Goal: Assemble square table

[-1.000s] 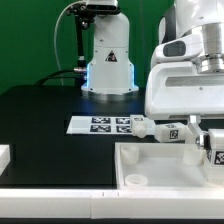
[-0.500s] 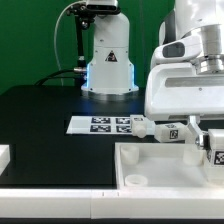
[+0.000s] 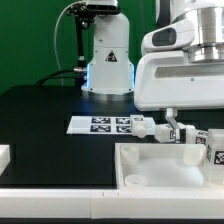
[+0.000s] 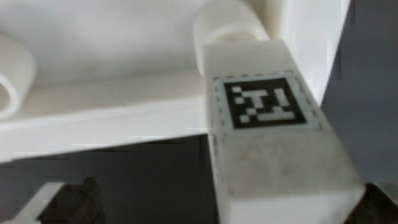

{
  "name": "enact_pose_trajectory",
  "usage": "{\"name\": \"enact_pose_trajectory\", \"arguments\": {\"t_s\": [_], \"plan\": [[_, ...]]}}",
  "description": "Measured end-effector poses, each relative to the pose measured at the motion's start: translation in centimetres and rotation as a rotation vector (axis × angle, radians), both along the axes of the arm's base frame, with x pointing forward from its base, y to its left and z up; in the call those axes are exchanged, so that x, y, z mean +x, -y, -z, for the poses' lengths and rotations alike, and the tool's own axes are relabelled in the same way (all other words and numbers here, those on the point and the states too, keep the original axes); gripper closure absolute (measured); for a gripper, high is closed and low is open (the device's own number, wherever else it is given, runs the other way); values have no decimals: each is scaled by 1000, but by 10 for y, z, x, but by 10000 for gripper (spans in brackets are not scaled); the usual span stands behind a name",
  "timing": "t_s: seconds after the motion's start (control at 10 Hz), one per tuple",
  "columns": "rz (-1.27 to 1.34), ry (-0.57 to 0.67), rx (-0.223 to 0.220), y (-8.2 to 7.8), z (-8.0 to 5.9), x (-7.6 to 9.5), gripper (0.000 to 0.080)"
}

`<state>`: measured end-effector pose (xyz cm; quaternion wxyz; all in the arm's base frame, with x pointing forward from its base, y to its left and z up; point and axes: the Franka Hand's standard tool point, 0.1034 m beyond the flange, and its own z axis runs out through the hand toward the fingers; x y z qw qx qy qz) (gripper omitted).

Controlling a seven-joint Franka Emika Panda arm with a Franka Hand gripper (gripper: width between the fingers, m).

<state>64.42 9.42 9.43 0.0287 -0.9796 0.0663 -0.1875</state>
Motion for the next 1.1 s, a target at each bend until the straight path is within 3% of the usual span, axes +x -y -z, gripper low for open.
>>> {"name": "enact_pose_trajectory", "arguments": {"t_s": [0.4,0.5,0.7,0.9,1.0,1.1], "plan": [[21,-243,47,-16,11,3,151],[27,-334,65,-23,8,2,151],[44,-329,68,-22,8,4,151],[61,-330,72,-22,8,4,416],[99,-332,77,-19,8,4,504],[202,-335,98,-17,9,4,504]]}}
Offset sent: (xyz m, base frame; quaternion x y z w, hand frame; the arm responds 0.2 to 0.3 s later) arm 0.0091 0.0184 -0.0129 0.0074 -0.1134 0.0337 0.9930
